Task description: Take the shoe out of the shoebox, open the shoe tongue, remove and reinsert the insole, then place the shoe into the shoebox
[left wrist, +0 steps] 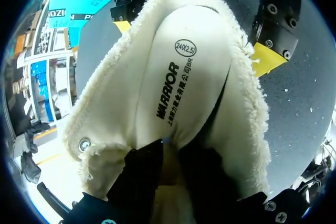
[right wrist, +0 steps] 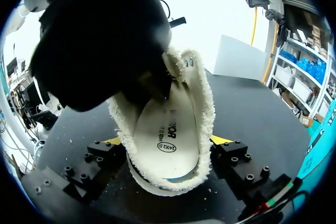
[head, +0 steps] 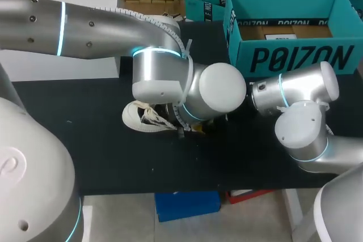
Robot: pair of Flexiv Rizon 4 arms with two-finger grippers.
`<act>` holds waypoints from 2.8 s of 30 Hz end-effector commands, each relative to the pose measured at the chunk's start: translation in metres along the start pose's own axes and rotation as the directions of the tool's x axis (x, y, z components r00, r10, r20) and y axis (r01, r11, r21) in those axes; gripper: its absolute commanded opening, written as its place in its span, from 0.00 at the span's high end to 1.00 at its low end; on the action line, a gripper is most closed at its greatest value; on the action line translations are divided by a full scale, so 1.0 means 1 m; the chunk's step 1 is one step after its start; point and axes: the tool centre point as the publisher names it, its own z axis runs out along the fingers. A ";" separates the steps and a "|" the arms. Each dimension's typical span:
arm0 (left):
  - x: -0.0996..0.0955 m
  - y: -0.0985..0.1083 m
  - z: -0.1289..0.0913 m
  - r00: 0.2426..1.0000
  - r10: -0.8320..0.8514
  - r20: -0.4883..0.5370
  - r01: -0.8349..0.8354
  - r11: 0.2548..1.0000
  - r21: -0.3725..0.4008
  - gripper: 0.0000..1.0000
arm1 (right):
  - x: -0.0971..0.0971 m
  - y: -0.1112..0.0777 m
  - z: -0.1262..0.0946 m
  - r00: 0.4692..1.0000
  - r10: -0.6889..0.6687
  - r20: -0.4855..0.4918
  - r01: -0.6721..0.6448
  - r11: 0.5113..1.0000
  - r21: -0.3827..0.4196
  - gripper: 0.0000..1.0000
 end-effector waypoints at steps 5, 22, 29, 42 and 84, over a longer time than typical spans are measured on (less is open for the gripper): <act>-0.001 -0.001 0.122 1.000 -0.005 -0.016 0.005 1.000 0.010 0.85 | 0.000 -0.001 0.000 1.000 0.002 0.000 -0.002 1.000 0.004 1.00; -0.001 0.014 0.086 0.985 -0.030 -0.170 0.049 0.992 0.112 1.00 | 0.000 -0.001 0.000 1.000 0.002 0.000 -0.002 1.000 0.004 1.00; 0.004 0.016 0.063 0.977 -0.020 -0.210 0.056 0.984 0.171 1.00 | 0.000 -0.001 0.000 1.000 0.002 0.000 -0.002 1.000 0.004 1.00; -0.005 0.022 0.031 0.958 -0.015 -0.288 0.098 0.956 0.276 1.00 | 0.000 -0.001 0.000 1.000 0.002 0.000 -0.002 1.000 0.004 1.00; -0.002 0.001 -0.023 0.945 0.174 -0.277 -0.021 0.878 0.479 1.00 | 0.000 -0.001 0.000 1.000 0.002 0.000 -0.002 1.000 0.004 1.00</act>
